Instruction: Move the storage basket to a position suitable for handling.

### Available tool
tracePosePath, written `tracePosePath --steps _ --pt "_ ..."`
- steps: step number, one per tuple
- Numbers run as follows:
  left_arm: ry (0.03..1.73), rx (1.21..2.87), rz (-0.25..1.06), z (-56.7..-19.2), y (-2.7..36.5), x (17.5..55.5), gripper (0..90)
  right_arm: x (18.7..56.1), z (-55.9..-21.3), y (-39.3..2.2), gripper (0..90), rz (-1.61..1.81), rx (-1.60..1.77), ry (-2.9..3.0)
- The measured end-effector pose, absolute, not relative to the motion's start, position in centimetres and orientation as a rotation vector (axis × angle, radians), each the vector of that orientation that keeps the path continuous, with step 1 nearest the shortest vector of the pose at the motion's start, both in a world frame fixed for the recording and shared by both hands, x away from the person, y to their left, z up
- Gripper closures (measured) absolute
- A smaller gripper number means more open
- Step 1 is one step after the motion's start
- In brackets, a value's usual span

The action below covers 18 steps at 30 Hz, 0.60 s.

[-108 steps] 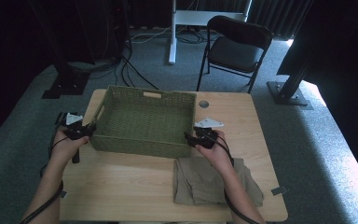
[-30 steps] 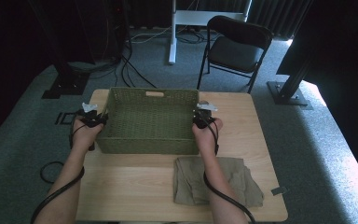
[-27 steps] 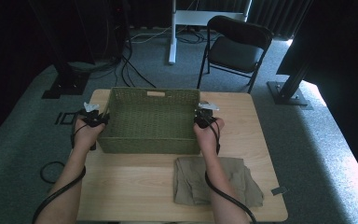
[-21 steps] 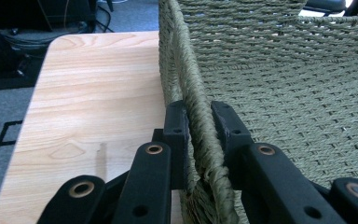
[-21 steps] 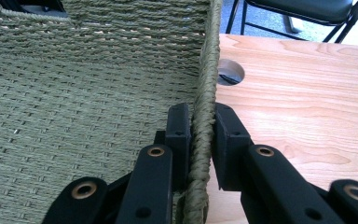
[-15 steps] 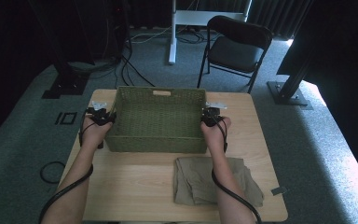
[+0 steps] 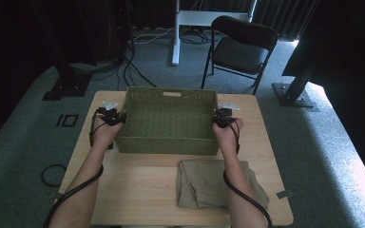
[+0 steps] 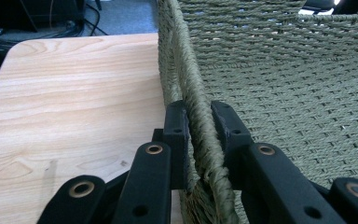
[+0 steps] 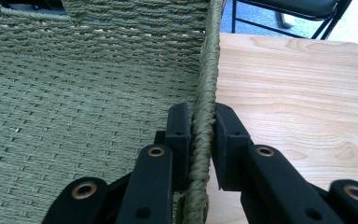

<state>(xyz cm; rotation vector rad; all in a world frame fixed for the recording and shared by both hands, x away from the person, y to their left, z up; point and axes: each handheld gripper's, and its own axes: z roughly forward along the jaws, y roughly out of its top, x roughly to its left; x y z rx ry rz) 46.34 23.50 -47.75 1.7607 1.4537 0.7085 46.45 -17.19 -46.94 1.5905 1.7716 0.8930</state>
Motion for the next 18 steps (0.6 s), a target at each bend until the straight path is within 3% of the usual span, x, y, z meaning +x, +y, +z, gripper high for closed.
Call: tracePosePath --steps 18 --pt "1.439 1.772 0.684 -47.7 19.8 47.2 78.7 46.7 -46.8 -21.0 78.2 0.891 1.627 1.763"
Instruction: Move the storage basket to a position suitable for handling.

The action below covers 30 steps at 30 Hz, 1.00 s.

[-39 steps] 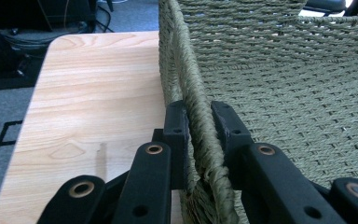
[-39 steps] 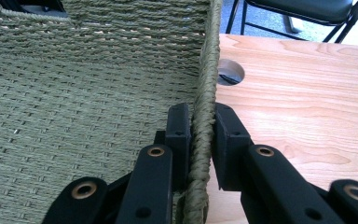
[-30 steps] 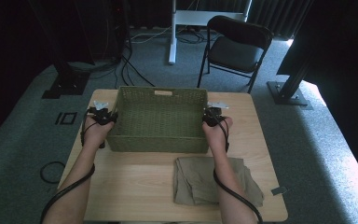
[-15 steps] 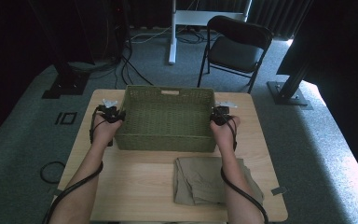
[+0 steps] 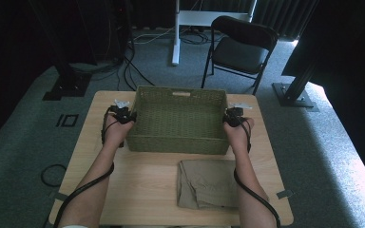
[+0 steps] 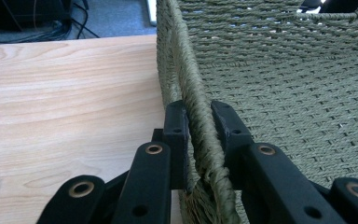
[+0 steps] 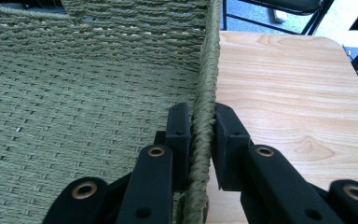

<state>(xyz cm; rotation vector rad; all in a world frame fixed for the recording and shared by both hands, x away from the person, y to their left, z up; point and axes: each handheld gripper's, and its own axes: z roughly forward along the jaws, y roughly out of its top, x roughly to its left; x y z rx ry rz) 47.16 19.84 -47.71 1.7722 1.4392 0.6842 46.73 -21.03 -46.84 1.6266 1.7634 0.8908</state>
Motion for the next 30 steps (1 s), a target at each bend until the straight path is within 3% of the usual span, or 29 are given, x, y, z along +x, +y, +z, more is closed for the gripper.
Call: tracePosePath --steps 30 --pt "1.404 1.803 0.637 -47.7 13.1 48.0 78.4 46.4 -46.6 -27.8 78.4 0.839 1.665 1.753"
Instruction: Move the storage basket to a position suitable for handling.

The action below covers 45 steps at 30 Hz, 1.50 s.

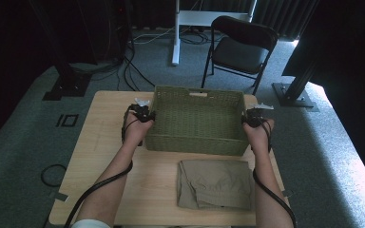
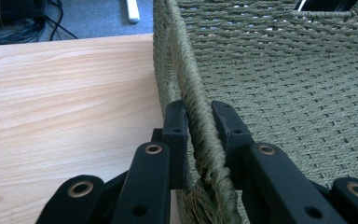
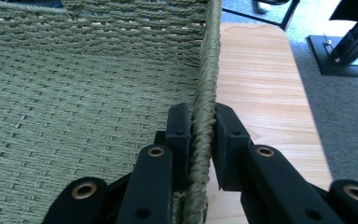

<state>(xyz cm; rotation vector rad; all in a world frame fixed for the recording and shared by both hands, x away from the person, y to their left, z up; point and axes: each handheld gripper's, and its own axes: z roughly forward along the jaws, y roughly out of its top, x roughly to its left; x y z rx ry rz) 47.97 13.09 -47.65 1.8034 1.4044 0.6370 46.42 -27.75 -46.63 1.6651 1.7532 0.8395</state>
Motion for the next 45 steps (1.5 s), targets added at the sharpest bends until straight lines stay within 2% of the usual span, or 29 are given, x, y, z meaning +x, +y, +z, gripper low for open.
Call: tracePosePath --steps 15,29,33,37,41,42,45 --pt "1.427 1.795 0.638 -47.6 10.2 47.2 78.2 46.7 -46.5 -30.7 78.4 0.822 1.654 1.781" --pt "1.405 1.817 0.631 -47.6 10.2 47.4 76.2 46.4 -46.6 -31.1 77.3 0.853 1.661 1.785" --pt "1.377 1.850 0.601 -47.4 10.3 47.5 67.3 46.3 -46.7 -31.2 72.5 0.859 1.668 1.787" --pt "1.376 1.852 0.588 -47.2 10.3 47.5 63.7 46.2 -46.6 -31.3 67.3 0.869 1.672 1.797" --pt "1.333 1.867 0.556 -47.2 10.3 47.7 51.7 46.0 -46.0 -31.3 58.3 0.923 1.671 1.795" --pt "1.326 1.857 0.539 -47.2 10.3 47.8 49.6 46.0 -45.9 -31.2 53.6 0.952 1.680 1.801" --pt "1.301 1.865 0.540 -47.2 10.1 48.1 35.6 45.9 -45.8 -31.0 45.1 0.978 1.654 1.826"
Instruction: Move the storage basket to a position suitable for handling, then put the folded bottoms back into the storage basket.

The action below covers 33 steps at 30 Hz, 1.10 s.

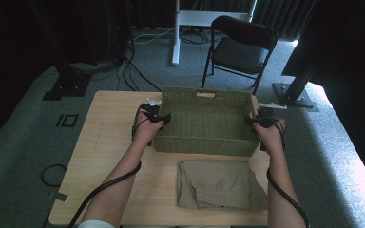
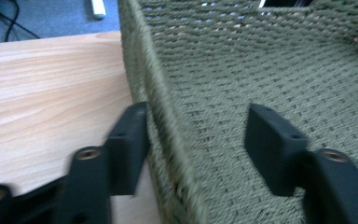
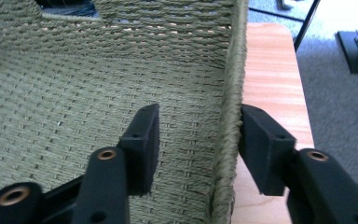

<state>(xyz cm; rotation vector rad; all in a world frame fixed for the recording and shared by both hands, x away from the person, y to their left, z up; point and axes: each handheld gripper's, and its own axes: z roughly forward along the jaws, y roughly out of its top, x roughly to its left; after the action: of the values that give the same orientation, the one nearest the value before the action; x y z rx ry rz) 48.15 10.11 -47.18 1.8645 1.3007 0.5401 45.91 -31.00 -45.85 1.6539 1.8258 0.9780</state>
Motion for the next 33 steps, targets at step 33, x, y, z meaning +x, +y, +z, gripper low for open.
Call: tracePosePath --steps 33 --pt "1.079 1.893 0.560 -42.2 12.1 43.7 18.1 42.3 -43.3 -29.6 13.3 1.152 1.411 1.849"
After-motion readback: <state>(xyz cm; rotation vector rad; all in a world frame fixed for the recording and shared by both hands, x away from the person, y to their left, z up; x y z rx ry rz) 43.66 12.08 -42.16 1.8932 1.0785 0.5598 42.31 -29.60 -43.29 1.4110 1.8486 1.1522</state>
